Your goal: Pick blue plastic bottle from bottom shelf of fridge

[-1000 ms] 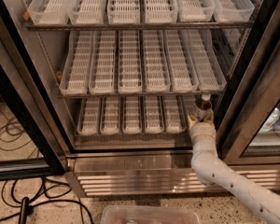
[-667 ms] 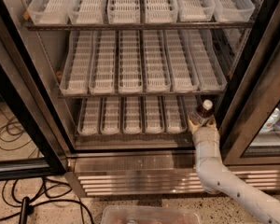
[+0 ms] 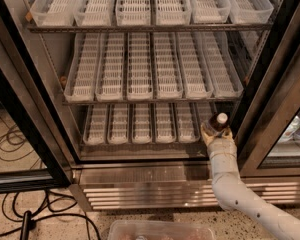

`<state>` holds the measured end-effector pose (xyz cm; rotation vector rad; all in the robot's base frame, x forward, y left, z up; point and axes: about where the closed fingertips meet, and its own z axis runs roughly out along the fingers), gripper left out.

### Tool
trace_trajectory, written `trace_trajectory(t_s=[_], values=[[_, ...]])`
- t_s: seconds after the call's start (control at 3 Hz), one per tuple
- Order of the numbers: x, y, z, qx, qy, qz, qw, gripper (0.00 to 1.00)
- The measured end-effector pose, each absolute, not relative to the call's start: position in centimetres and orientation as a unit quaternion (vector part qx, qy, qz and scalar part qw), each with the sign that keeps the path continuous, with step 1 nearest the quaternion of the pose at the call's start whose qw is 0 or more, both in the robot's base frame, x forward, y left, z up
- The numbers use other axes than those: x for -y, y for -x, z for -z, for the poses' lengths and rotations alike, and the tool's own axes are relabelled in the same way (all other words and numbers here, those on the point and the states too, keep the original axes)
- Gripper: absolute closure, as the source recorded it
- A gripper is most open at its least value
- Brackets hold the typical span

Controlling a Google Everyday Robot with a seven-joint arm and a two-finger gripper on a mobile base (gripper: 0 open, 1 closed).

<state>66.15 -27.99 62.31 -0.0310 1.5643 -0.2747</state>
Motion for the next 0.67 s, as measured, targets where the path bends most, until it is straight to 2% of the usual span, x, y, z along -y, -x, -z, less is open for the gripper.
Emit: trace_trajectory(t_s=[0.67], values=[[27.0, -65.6, -64.2, -0.692, 0.024, 0.107, 0.714, 1.0]])
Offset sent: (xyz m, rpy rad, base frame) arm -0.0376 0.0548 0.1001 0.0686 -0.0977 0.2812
